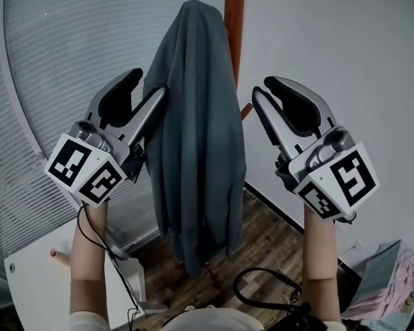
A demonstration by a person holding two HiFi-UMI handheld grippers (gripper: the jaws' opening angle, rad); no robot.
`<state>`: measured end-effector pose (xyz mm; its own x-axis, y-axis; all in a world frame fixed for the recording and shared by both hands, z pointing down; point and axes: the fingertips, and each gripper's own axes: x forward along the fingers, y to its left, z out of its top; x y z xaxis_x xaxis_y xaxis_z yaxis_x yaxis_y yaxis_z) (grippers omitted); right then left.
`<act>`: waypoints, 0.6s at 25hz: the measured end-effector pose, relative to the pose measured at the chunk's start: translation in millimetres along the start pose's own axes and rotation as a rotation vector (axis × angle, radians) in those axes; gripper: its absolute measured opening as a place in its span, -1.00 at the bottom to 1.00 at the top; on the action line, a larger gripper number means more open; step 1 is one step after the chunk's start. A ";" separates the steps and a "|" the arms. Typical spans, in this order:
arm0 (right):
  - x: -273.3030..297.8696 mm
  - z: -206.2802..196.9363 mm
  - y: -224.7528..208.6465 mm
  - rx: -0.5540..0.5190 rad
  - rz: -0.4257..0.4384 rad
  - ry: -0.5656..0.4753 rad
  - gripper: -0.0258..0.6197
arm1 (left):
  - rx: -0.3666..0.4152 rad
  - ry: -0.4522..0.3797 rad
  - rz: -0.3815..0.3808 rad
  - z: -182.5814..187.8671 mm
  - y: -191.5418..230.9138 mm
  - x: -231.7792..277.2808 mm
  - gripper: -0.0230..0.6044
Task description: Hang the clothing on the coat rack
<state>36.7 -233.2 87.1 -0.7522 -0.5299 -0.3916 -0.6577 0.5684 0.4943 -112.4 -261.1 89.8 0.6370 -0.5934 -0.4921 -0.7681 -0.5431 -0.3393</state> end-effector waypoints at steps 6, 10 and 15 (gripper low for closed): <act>2.9 1.1 6.5 -0.013 0.012 0.003 -0.61 | 0.028 -0.049 0.040 18.8 1.8 -8.4 -0.21; 5.1 2.9 8.7 -0.017 0.009 0.001 -0.62 | 0.089 -0.092 0.121 31.0 7.3 -18.0 -0.22; 3.6 3.3 8.9 -0.010 -0.004 -0.021 -0.76 | 0.151 -0.103 0.178 37.7 7.8 -28.6 -0.74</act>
<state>28.0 -228.0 87.5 -0.7502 -0.5191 -0.4094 -0.6604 0.5599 0.5004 -139.1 -226.0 71.0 0.4867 -0.6039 -0.6312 -0.8736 -0.3363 -0.3519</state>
